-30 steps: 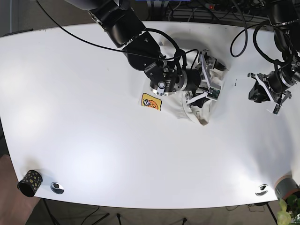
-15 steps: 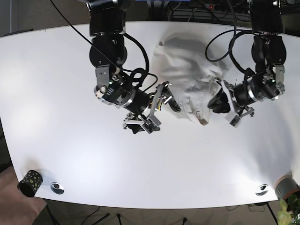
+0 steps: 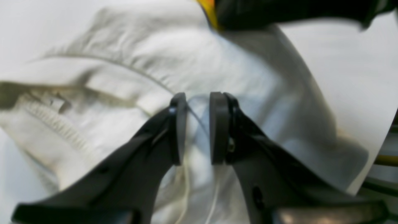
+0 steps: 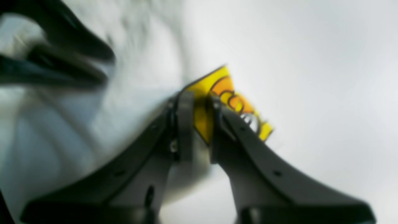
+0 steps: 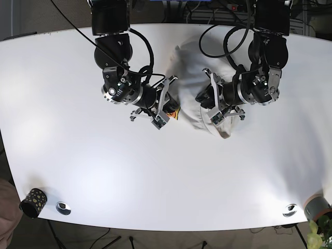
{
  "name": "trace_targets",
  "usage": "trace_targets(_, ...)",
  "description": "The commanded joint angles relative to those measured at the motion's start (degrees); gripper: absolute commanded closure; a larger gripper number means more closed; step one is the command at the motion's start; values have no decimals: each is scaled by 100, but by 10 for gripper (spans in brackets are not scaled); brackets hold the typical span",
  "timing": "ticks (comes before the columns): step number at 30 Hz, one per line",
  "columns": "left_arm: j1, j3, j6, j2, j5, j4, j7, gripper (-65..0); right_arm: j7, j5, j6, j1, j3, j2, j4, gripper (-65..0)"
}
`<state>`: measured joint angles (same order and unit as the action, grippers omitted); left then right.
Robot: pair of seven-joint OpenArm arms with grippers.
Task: Fold the T-shirt properly
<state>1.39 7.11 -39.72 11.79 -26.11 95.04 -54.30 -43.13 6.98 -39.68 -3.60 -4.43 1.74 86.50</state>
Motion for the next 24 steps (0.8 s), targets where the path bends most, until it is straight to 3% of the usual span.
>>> trace_targets(1,33,-39,-23,188,-66,91,116,-114,362,97,-32,-216,16,6,-267,-65)
trace_targets(7,173,-13,-23,513,-66,-700,257,-114,1232,97,-32,-348,16,-205,-1147,-63)
trace_targets(13,367,-21,-28,786,-49,-1359,819,-114,1232,106,-32,-383,25,-407,-971,-63)
trace_targets(18,446,-153,-28,1049,-92,-929,767,-114,942,106,-32,-392,25,-512,-575,-63)
trace_targets(24,252,-1015,-28,1032,-84,38,538,-114,379,106,-32,-427,25,-512,190,-63)
